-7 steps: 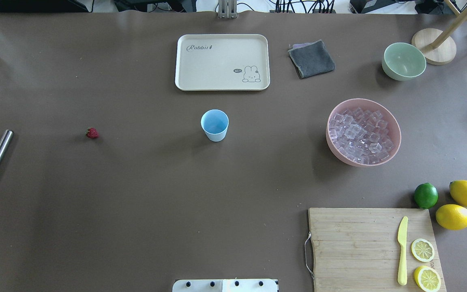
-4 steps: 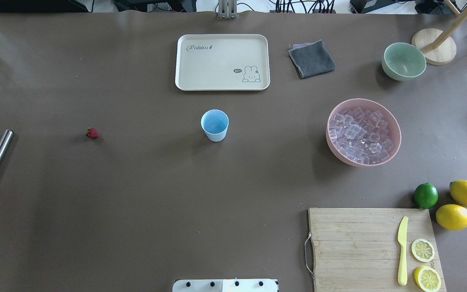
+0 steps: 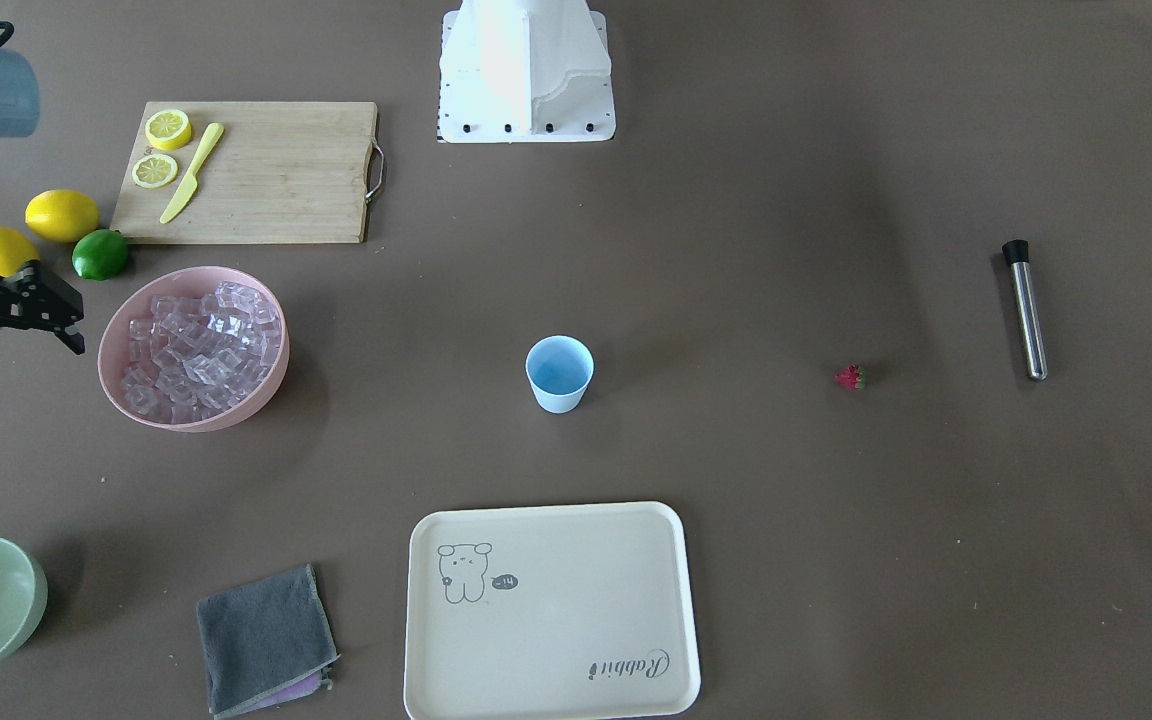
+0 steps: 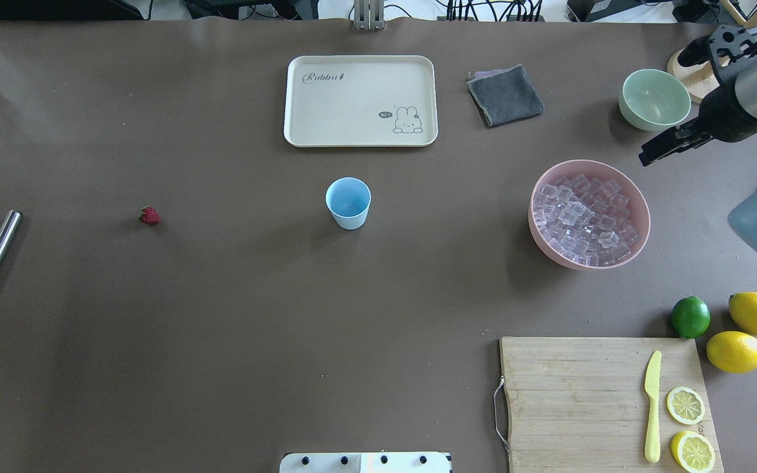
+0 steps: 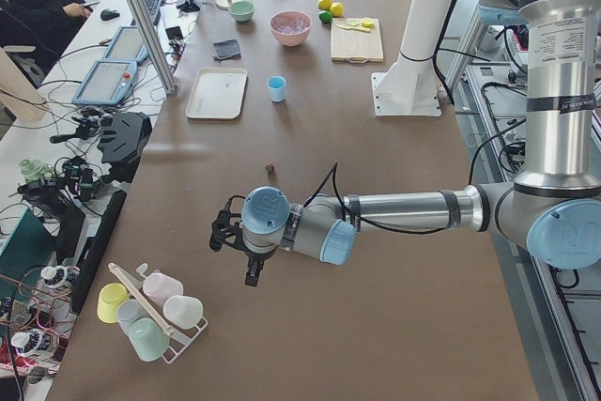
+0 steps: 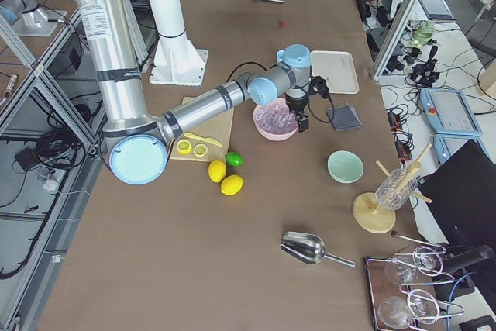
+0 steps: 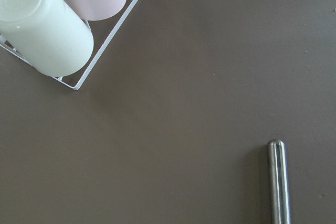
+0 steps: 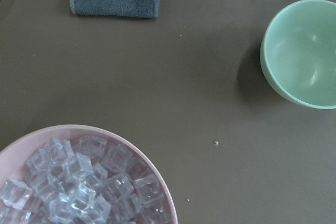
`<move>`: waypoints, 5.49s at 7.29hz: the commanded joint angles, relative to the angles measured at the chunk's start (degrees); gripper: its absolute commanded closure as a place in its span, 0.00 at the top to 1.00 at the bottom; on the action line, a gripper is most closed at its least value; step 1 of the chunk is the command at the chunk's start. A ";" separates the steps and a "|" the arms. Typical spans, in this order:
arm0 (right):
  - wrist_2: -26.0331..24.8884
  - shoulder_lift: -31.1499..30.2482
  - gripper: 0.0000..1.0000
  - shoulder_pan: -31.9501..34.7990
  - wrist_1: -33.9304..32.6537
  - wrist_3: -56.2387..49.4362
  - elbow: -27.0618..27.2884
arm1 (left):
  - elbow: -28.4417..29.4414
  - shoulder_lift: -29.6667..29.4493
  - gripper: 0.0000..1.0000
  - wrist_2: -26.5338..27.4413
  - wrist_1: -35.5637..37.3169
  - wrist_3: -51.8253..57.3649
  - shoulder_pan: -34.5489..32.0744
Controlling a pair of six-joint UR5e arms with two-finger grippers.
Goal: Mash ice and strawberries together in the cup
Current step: 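Move the right gripper over the pink ice bowl and lower it, then close the right gripper on an ice cube and lift it, then carry the ice cube with the right gripper over the blue cup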
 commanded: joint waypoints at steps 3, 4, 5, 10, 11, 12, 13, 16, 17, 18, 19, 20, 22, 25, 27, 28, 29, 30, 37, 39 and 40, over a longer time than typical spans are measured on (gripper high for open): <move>-7.48 1.78 0.94 -9.94 -0.04 2.49 -0.93 | -0.18 -0.10 0.99 -0.18 -0.01 -0.03 -0.03; -7.48 1.70 0.94 -10.74 0.04 2.47 -0.84 | -0.36 -0.10 0.99 -0.18 -0.10 -0.03 -0.03; -7.74 1.78 0.93 -12.22 0.04 2.21 -1.36 | -0.53 -0.02 0.99 -0.26 -0.01 -0.03 -0.03; -8.45 2.75 0.84 -13.56 0.04 -2.98 -2.68 | -1.24 0.16 0.99 -0.44 -0.01 -0.03 -0.11; -9.23 3.01 0.84 -13.90 0.04 -2.98 -3.12 | -1.41 0.16 0.99 -0.53 -0.01 -0.03 -0.11; -9.67 3.88 0.83 -14.26 0.13 -2.98 -3.73 | -1.50 0.16 0.99 -0.53 -0.01 -0.03 -0.11; -10.20 4.24 0.82 -14.70 0.13 -2.89 -4.17 | -1.59 0.16 0.99 -0.53 -0.01 -0.03 -0.11; -11.17 3.98 0.72 -15.23 0.13 -3.07 -5.31 | -1.85 0.16 0.99 -0.53 -0.01 -0.03 -0.11; -11.26 3.81 0.72 -15.14 0.13 -3.07 -5.32 | -1.85 0.16 0.99 -0.53 -0.01 -0.03 -0.11; -11.61 3.81 0.67 -15.23 0.13 -3.07 -5.32 | -2.03 0.16 0.99 -0.53 -0.01 -0.03 -0.11; -11.61 3.72 0.62 -15.23 0.13 -3.07 -5.32 | -1.94 0.16 0.99 -0.53 -0.01 -0.03 -0.11; -11.61 3.89 0.55 -15.23 0.04 -3.07 -5.32 | -2.03 0.16 0.99 -0.53 -0.01 -0.03 -0.11; -11.44 4.24 0.41 -14.79 0.04 -3.07 -4.88 | -2.20 0.16 0.99 -0.53 0.08 -0.03 -0.11; -10.82 4.33 0.29 -12.77 -0.04 -2.89 -4.44 | -2.29 0.16 0.99 -0.53 -0.01 -0.03 -0.11; -10.12 6.34 0.20 -11.97 -0.66 1.55 -3.12 | -2.29 0.07 0.99 -0.53 0.08 -0.03 -0.11; -9.86 9.23 0.17 -12.76 -0.83 9.95 -3.38 | -2.29 0.07 0.99 -0.53 0.08 -0.03 -0.11; -10.12 11.60 0.16 -14.25 -0.83 14.29 -3.47 | -2.29 0.07 0.99 -0.53 0.08 -0.03 -0.11; -10.55 14.85 0.13 -16.61 -1.97 20.95 -3.74 | -2.29 0.07 0.99 -0.53 0.08 -0.03 -0.11; -20.30 40.72 0.14 -26.11 -11.56 41.66 -19.91 | -2.29 -0.19 0.99 -0.53 -0.01 0.05 -0.03; -24.88 40.10 0.15 -28.41 -0.81 46.13 -23.31 | -2.29 -0.28 0.99 -0.53 0.07 -0.03 -0.03; -24.88 39.93 0.14 -28.32 -0.14 46.15 -23.51 | -2.29 -0.37 0.99 -0.53 -0.01 -0.03 -0.03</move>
